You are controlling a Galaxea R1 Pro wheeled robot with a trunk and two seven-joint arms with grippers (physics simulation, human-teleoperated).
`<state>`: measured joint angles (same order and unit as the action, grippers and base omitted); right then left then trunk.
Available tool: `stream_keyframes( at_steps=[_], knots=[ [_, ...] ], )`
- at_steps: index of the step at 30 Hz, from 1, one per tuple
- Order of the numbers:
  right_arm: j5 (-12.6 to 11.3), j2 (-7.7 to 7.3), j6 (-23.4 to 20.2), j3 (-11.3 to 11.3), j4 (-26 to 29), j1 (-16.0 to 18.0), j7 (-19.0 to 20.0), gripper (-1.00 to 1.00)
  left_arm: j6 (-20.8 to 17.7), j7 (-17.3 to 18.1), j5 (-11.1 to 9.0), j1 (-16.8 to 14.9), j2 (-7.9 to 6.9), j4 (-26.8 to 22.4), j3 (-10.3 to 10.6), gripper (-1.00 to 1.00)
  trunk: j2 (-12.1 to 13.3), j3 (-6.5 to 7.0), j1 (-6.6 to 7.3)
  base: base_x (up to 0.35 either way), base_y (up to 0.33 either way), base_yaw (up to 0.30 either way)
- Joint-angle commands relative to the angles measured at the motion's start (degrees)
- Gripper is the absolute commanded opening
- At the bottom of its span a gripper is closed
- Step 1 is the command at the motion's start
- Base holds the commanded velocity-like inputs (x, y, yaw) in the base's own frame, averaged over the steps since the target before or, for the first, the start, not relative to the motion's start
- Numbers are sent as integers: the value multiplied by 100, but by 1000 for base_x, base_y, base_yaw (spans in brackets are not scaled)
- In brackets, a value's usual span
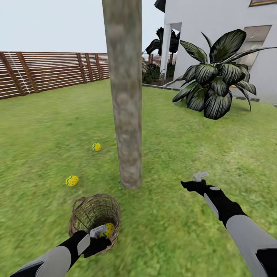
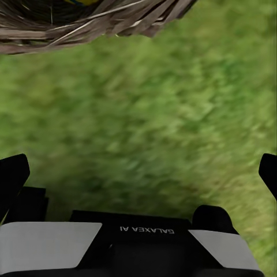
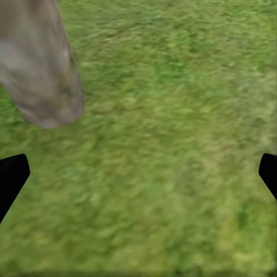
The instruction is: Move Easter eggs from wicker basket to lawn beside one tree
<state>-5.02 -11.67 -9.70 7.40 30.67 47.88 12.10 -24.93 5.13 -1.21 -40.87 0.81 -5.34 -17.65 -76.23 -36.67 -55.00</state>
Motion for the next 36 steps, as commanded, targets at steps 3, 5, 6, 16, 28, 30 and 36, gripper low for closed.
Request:
stream_keyframes(
  at_steps=[3,5,6,16,28,30,36],
  knots=[
    [-52,-5,-32,34,9,2,-6,100,-38,5,-11,-1,5,-12,-8,100,-3,-5,0,-58,-71,0],
    [-52,-9,-32,31,9,2,-6,100,-38,-9,-10,0,13,-12,-1,100,-3,-5,0,-144,-207,0],
    [-52,-10,-32,30,9,2,-6,100,-38,-15,-6,-1,18,-11,3,100,-3,-5,0,-151,-263,0],
    [-56,-11,-32,26,9,2,-6,100,-51,32,-4,0,-317,-248,-11,100,-3,-5,0,-92,-218,0],
    [-52,20,-16,38,-115,2,-6,100,-246,2749,136,0,-2331,-1126,65,100,-3,-5,0,-1,-5,0],
    [-52,22,-15,35,-120,2,-6,100,-243,2754,142,0,-2336,-1132,68,100,-3,-5,0,0,0,0],
    [-53,29,-15,38,-123,2,-6,100,-233,2748,468,0,-2390,-1136,51,100,-3,-5,0,0,0,0]
  ],
)
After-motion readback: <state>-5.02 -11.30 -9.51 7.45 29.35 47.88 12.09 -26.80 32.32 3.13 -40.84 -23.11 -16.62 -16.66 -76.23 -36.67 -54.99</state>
